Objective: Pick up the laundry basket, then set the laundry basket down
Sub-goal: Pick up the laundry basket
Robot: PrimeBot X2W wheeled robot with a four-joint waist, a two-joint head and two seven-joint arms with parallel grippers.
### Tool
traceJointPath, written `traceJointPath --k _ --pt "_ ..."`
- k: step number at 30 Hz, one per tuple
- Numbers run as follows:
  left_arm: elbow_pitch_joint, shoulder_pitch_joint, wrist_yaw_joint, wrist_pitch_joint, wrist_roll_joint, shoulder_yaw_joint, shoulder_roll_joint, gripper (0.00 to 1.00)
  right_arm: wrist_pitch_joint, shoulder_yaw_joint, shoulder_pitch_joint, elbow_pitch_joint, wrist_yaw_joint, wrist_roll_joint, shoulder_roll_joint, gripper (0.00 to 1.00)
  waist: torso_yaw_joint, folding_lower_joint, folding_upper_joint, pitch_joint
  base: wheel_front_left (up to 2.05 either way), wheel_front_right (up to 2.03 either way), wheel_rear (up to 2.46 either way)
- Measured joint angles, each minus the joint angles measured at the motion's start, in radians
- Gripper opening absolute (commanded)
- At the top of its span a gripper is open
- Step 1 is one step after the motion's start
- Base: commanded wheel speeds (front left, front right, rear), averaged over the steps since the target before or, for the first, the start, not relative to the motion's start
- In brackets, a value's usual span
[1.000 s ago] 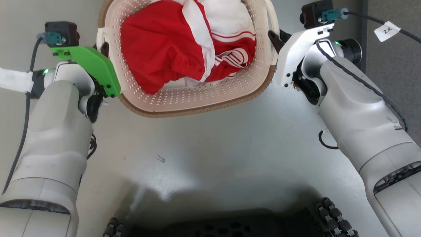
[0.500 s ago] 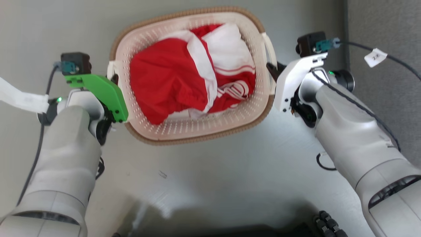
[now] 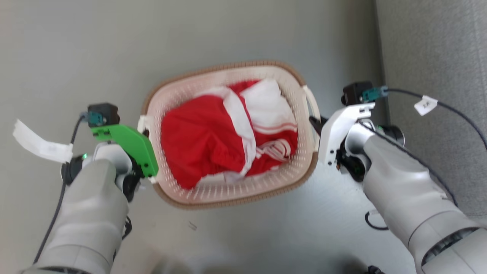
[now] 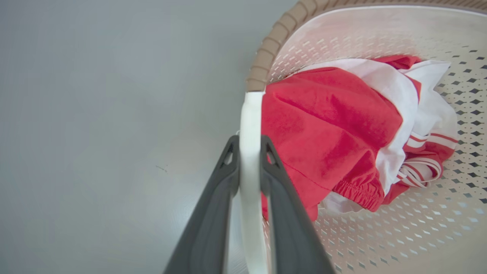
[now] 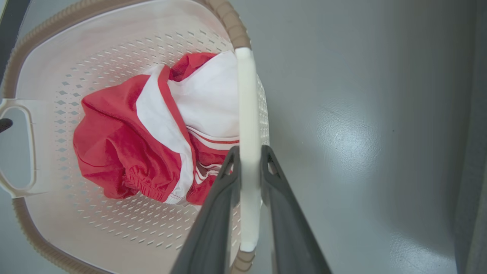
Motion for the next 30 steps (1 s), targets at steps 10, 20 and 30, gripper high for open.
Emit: traceJointPath --k 10,20,30 --pt "0.012 0.086 0.000 0.064 -0.026 -0.008 -0.009 0.00 0.042 0.030 0.080 0.024 0.016 0.045 0.002 0.00 0.008 -0.0001 0.0000 -0.125 0.00 0.00 0.00" --pt "0.024 0.161 -0.003 0.113 -0.057 -0.009 -0.016 0.00 0.073 0.043 0.149 0.050 0.017 0.079 0.008 0.00 0.009 -0.0001 0.0000 -0.247 0.00 0.00 0.00" --pt "0.030 0.223 -0.004 0.147 -0.072 -0.009 -0.022 0.00 0.086 0.047 0.214 0.070 0.026 0.107 0.012 0.00 0.004 -0.0001 0.0000 -0.368 0.00 0.00 0.00"
